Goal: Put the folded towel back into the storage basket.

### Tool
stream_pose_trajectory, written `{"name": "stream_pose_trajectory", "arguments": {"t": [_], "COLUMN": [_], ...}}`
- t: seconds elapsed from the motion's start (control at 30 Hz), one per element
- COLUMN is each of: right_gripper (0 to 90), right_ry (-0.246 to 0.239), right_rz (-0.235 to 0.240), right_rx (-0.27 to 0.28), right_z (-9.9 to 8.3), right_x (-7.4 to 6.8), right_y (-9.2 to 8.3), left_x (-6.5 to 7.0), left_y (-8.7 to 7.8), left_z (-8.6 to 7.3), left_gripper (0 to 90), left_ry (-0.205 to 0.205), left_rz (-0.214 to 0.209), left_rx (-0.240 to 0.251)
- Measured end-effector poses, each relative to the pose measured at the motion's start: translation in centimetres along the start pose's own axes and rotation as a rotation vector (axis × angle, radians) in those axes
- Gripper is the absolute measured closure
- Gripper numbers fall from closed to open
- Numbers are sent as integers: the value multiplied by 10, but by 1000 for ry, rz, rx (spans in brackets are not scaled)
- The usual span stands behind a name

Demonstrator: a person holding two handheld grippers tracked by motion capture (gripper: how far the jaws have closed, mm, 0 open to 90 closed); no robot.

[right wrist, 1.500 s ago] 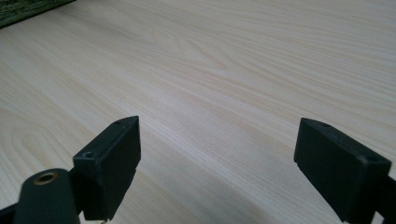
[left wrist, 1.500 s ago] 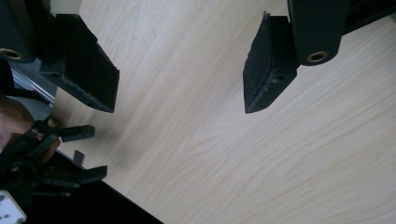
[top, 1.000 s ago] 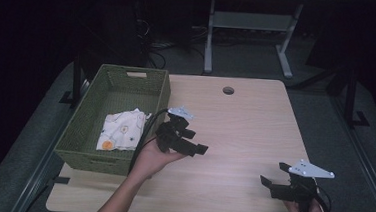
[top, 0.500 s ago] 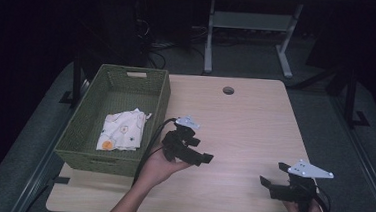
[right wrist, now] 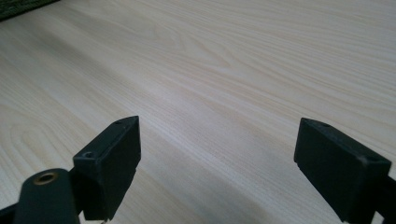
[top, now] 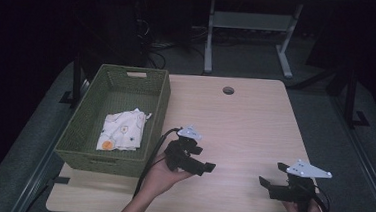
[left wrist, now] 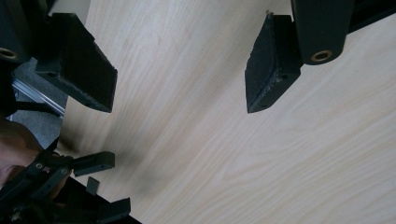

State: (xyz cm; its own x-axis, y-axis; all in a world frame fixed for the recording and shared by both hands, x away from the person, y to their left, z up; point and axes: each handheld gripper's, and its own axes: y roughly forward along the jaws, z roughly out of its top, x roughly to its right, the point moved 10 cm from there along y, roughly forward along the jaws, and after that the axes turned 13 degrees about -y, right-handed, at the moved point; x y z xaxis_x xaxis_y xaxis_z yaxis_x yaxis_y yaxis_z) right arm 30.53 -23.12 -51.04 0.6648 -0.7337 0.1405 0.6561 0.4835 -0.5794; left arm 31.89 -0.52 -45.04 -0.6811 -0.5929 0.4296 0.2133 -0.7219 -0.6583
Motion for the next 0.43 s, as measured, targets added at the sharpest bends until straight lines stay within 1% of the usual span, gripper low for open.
{"name": "stream_pose_trajectory", "arguments": {"t": [0.23, 0.33, 0.43], "right_gripper": [145, 145, 145], "right_ry": [-6, -9, -17], "right_rz": [3, 4, 7], "right_rx": [-4, -8, -9], "right_z": [0, 0, 1], "right_x": [-2, -3, -5], "right_y": [1, 2, 3], "left_x": [4, 6, 9], "left_y": [7, 7, 6], "left_z": [-13, -18, -26], "left_gripper": [249, 246, 238], "left_ry": [2, 18, 37], "left_rz": [-15, -13, -20], "left_rx": [-5, -2, -1]}}
